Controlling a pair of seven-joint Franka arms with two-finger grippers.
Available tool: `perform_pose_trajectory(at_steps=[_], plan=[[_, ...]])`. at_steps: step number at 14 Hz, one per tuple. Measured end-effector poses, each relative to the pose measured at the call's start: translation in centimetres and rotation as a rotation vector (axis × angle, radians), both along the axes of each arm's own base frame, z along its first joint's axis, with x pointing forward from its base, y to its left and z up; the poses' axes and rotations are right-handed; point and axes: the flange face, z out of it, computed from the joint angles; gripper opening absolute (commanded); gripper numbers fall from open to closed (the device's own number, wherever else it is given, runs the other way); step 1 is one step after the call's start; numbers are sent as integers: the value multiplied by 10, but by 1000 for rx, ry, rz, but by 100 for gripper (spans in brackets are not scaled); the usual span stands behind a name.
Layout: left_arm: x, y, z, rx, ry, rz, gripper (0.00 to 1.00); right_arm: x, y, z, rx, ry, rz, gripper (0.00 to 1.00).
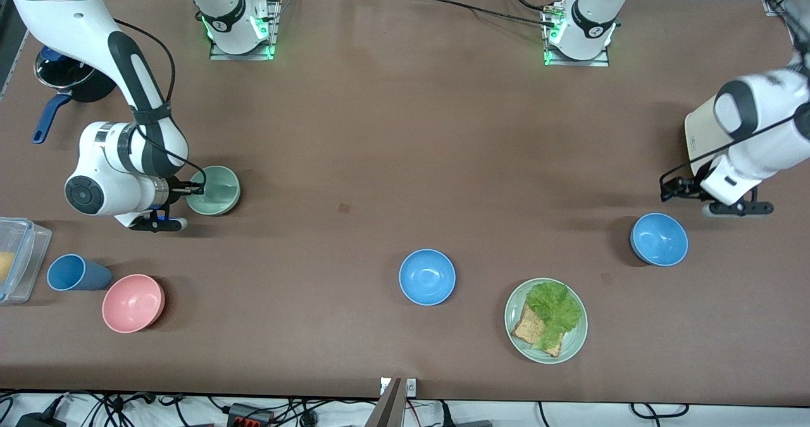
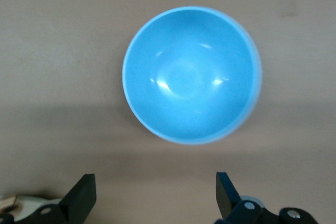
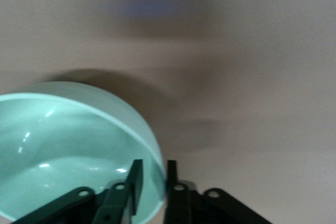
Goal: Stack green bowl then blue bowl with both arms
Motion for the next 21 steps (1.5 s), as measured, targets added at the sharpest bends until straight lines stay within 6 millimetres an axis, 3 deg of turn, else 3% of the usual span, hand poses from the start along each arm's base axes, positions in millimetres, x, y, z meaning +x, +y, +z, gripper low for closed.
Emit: perform_pose_trajectory(at_steps=[1,3,5,7,9,11,14,16,18,21], plan=[[0,8,-21,-3,1,3,100,4,8,4,2,-9,16,0],[10,21,-41,-7,1,10,100,10,32,18,9,-7,58,0],[31,32,-45,-4,-20,17,100,16,75,36,38,10,107,0],[44,35,-45,-4,-27,17,100,23,134,61,119,-4,140,0],[47,37,-46,-5,-24,18,84,20,195,81,157,-25,161,0],[48,36,-47,-6,-24,17,53,4,261,89,136,-31,160,0],[52,33,-50,-11,-27,12,17,-32,356,81,88,-27,146,0],[54,32,-51,-13,-27,10,1,-57,411,63,75,-32,115,0],[55,27,-51,-26,-28,14,0,-81,454,38,79,-26,96,0],[59,21,-44,-50,-8,19,0,-100,484,16,114,-2,76,0]])
